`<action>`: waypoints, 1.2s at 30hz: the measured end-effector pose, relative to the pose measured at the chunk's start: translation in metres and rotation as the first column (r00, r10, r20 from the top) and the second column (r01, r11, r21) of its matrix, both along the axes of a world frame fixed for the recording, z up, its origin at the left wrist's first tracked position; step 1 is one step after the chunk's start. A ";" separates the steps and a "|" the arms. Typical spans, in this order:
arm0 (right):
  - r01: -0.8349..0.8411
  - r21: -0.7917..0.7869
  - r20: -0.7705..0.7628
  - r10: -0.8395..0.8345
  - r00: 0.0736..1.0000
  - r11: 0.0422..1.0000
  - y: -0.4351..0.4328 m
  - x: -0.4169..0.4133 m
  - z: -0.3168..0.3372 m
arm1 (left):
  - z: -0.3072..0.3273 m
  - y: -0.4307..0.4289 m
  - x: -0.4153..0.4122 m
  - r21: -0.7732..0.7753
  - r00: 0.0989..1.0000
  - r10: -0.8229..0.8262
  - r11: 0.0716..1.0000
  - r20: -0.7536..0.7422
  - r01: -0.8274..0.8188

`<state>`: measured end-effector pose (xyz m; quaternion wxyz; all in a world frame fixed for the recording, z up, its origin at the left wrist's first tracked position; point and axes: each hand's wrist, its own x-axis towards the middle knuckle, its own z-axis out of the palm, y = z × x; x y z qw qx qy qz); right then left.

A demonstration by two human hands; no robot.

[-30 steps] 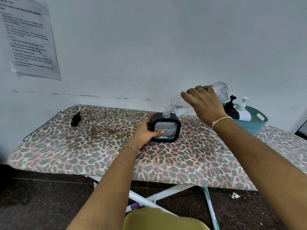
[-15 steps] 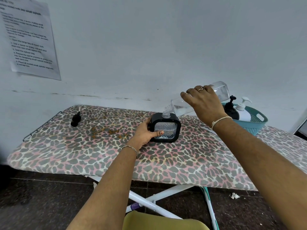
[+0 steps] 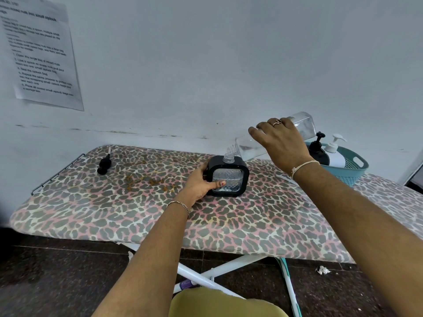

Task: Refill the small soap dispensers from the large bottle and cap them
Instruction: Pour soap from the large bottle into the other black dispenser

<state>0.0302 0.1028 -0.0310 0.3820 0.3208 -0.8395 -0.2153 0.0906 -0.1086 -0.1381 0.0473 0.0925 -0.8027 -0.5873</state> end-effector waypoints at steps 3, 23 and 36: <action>0.002 0.004 0.007 -0.002 1.000 1.000 0.000 0.000 0.000 | 0.000 0.000 0.000 -0.002 1.000 -0.003 1.000 0.001 0.003; -0.004 0.002 0.010 0.004 1.000 1.000 0.001 0.002 0.001 | 0.001 0.000 0.002 0.042 1.000 -0.004 0.999 -0.008 0.004; 0.014 0.013 0.016 -0.014 1.000 1.000 0.000 0.003 0.002 | 0.001 0.001 0.002 0.028 1.000 0.001 1.000 0.004 -0.001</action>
